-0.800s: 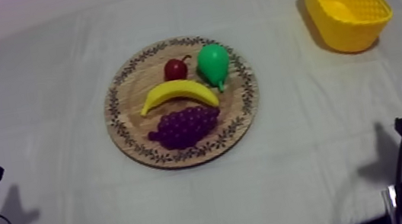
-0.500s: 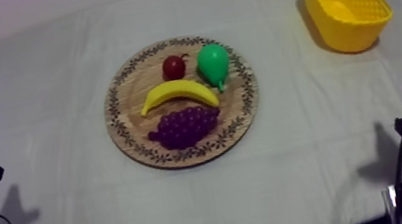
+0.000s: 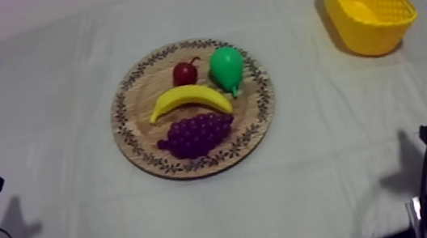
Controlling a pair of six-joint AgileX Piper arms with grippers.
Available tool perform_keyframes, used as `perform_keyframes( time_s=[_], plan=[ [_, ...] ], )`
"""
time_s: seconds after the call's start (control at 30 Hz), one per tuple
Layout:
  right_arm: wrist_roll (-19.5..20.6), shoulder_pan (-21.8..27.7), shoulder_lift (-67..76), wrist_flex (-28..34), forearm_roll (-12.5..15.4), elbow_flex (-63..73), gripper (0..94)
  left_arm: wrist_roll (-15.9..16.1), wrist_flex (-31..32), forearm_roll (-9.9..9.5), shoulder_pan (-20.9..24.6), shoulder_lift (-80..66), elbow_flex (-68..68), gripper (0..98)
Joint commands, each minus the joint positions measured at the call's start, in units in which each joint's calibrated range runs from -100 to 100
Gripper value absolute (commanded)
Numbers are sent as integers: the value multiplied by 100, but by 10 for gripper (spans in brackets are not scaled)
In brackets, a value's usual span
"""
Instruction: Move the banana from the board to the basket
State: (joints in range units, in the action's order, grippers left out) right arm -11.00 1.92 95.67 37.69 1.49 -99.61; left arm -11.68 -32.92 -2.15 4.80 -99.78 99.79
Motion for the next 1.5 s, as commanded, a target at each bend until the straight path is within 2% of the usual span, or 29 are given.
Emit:
perform_keyframes(
  time_s=[0.0,1.07,1.3,1.47],
  plan=[
    [-1,-1,1,-3,0,-5,7,-2,2,-3,1,-5,-1,1],
    [81,-1,1,-3,0,-5,7,-1,2,-3,1,-5,-1,1],
    [-88,-82,1,-37,20,-11,7,1,2,-3,1,-5,-1,1],
    [-311,-89,-68,-64,155,-16,7,0,2,-3,1,-5,-1,1]
  ],
)
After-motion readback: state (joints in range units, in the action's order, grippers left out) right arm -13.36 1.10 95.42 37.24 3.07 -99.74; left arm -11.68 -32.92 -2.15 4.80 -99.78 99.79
